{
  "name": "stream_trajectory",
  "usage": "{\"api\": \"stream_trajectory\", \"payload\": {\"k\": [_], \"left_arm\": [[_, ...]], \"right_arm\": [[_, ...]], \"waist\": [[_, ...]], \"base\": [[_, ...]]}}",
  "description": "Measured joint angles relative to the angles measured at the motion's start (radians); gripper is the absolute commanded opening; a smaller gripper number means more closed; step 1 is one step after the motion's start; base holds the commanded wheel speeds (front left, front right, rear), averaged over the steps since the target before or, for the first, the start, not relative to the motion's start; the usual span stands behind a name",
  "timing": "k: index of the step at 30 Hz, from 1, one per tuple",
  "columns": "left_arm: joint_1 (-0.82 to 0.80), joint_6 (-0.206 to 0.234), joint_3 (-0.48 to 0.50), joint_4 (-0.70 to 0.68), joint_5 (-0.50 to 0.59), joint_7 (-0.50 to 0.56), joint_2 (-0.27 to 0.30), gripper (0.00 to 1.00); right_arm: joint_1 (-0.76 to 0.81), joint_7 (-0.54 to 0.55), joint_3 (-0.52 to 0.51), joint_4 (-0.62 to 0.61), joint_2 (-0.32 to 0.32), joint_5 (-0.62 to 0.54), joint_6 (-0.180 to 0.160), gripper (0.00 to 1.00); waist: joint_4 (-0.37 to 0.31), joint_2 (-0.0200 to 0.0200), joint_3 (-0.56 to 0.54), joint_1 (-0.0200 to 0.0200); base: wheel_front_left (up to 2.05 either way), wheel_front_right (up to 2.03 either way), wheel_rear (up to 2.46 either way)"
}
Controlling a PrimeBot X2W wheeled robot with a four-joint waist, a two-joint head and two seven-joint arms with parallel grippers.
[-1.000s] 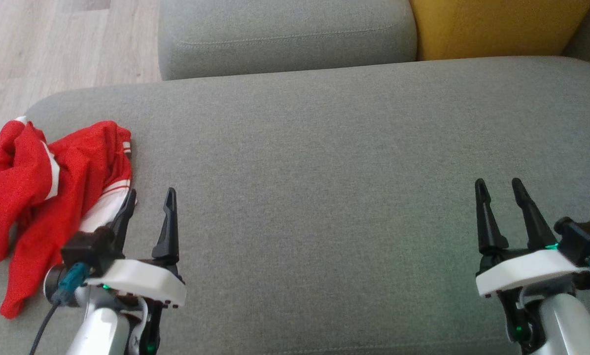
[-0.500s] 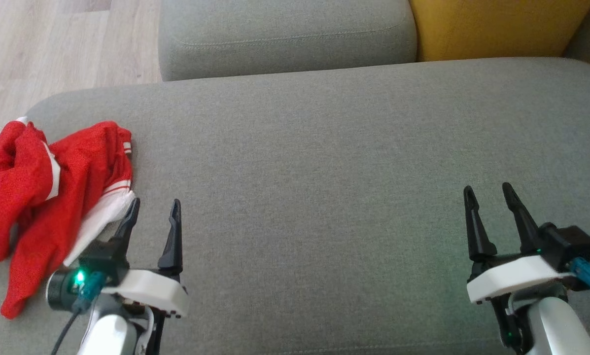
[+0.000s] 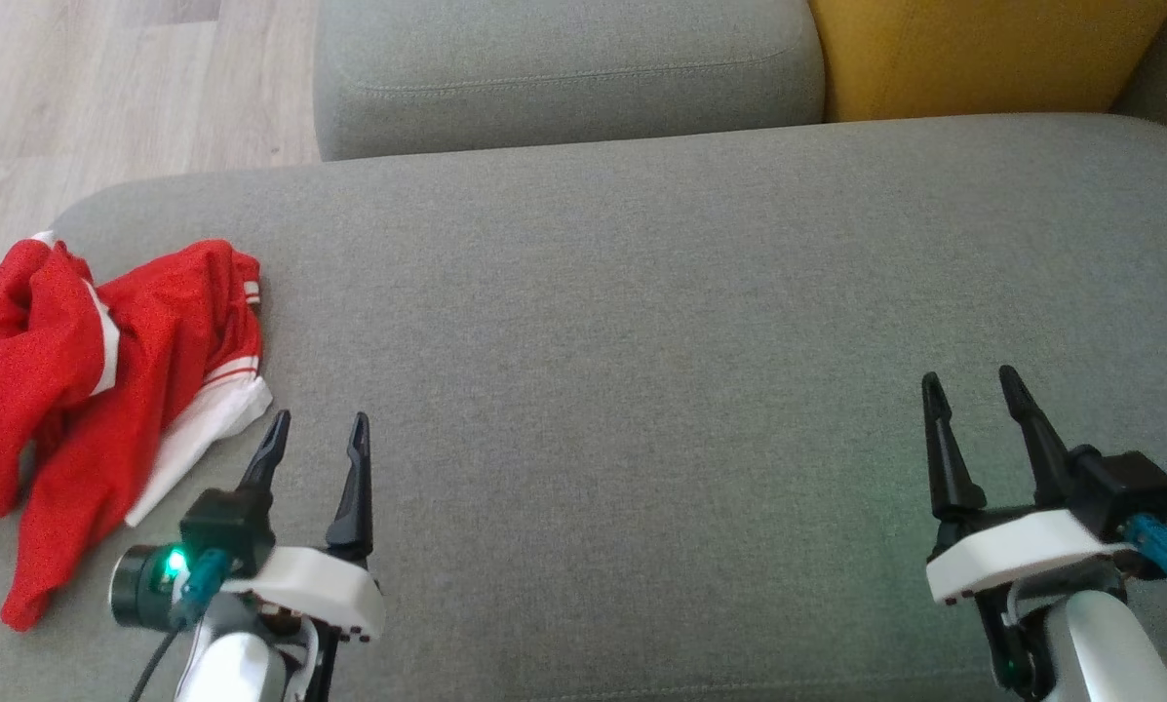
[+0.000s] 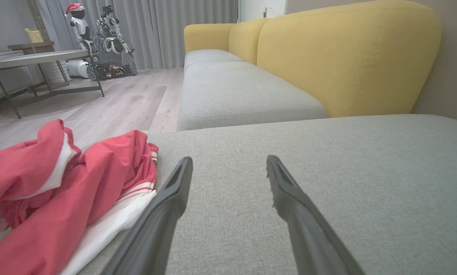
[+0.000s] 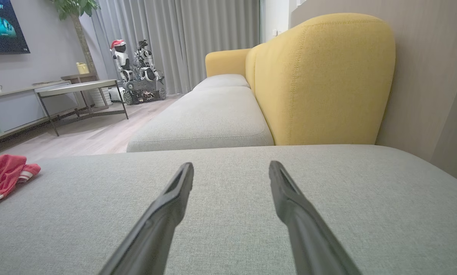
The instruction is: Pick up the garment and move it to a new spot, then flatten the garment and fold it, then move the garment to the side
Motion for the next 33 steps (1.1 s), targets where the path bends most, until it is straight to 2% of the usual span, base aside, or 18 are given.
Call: {"api": "stream_trajectory", "payload": {"k": [9,25,33], "left_arm": [[0.0,-0.016,0.029,0.024,-0.007,0.0,-0.016,1.0],[0.0,-0.016,0.052,0.047,0.021,0.0,-0.025,1.0],[-0.003,-0.026,0.058,0.048,0.02,0.0,-0.041,1.0]], "right_arm": [[0.0,0.0,-0.006,0.011,0.002,0.019,0.0,1.0],[0.0,0.0,-0.008,0.012,0.001,0.019,0.0,1.0],[0.001,0.002,-0.011,-0.025,0.002,0.019,0.0,1.0]], "waist": [[0.0,0.0,0.001,0.0],[0.004,0.0,-0.001,0.0],[0.064,0.0,0.002,0.0]], "base": [[0.0,0.0,0.0],[0.0,0.0,0.0],[0.0,0.0,0.0]]}}
